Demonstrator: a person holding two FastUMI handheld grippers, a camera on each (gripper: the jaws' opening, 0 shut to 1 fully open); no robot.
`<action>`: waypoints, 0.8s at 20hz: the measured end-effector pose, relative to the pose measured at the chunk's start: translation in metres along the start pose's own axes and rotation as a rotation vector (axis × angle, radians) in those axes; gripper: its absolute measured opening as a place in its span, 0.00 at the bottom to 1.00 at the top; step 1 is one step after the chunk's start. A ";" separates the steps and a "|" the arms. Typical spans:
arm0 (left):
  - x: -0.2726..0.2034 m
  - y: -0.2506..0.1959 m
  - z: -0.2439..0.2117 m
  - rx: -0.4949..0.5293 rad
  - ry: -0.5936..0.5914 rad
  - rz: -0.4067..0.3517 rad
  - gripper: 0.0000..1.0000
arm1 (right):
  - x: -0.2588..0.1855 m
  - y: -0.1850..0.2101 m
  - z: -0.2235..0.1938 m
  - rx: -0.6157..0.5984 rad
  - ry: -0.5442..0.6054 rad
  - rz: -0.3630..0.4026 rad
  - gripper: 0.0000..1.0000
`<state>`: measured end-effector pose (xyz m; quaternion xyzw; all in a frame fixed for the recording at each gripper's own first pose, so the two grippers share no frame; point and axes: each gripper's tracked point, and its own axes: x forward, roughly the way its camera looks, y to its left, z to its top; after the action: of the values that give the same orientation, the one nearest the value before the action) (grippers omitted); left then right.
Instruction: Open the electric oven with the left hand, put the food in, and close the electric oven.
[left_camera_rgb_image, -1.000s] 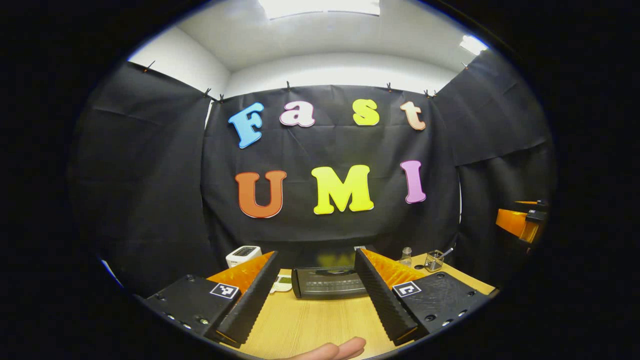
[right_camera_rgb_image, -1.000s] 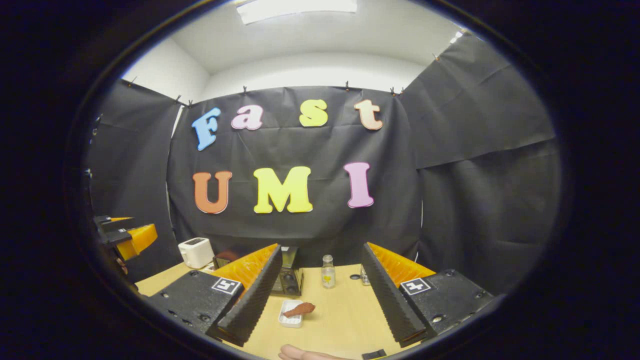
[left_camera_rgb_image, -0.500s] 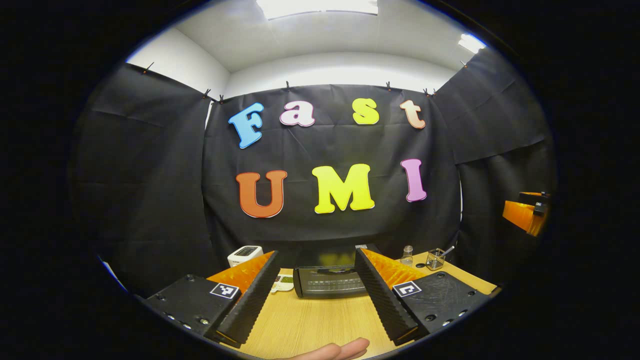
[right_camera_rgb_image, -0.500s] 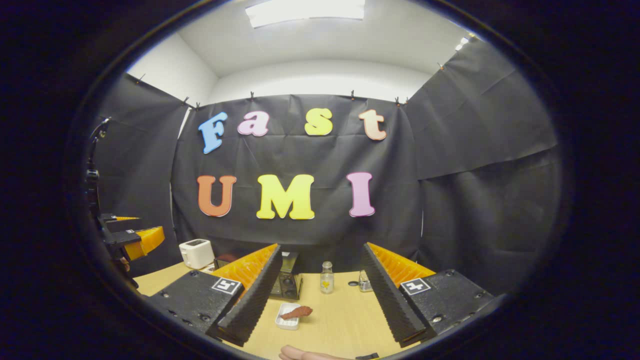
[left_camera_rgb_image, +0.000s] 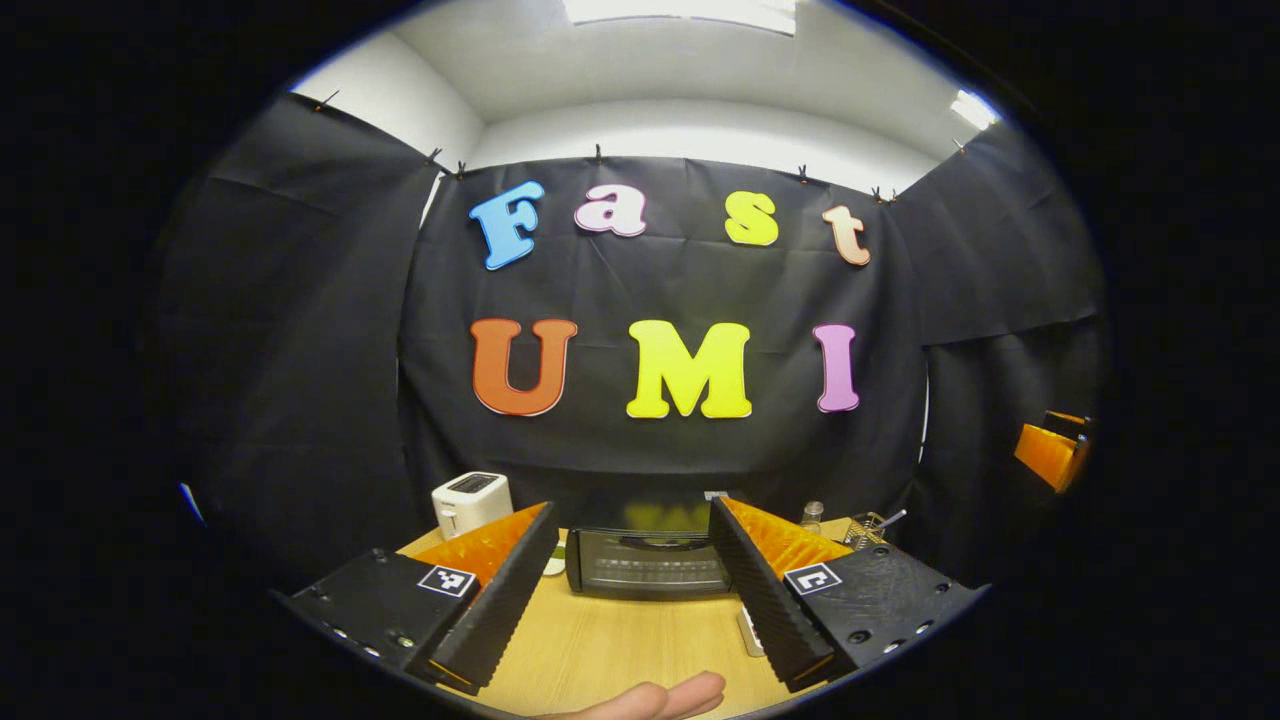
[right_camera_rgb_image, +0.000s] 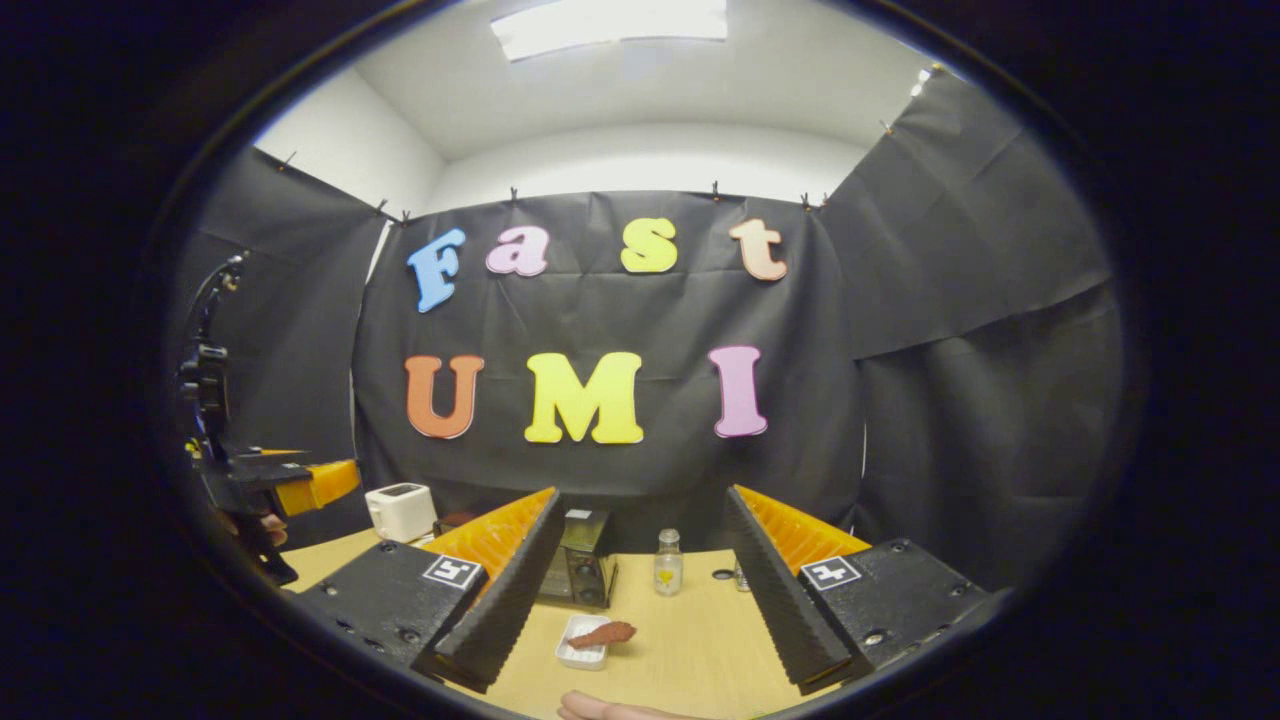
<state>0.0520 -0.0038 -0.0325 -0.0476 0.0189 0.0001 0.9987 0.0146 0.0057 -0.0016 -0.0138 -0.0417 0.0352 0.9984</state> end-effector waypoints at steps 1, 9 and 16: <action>0.012 0.002 -0.005 0.006 0.009 0.005 0.96 | 0.003 -0.002 -0.001 0.000 -0.003 0.000 1.00; 0.124 -0.018 -0.064 0.029 0.134 -0.029 0.95 | 0.024 -0.018 -0.011 0.019 -0.011 -0.013 1.00; 0.209 -0.041 -0.127 0.026 0.252 -0.049 0.95 | 0.031 -0.046 -0.028 0.040 0.016 -0.028 1.00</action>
<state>0.2563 -0.0573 -0.1630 -0.0346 0.1428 -0.0304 0.9887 0.0509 -0.0390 -0.0256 0.0063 -0.0333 0.0220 0.9992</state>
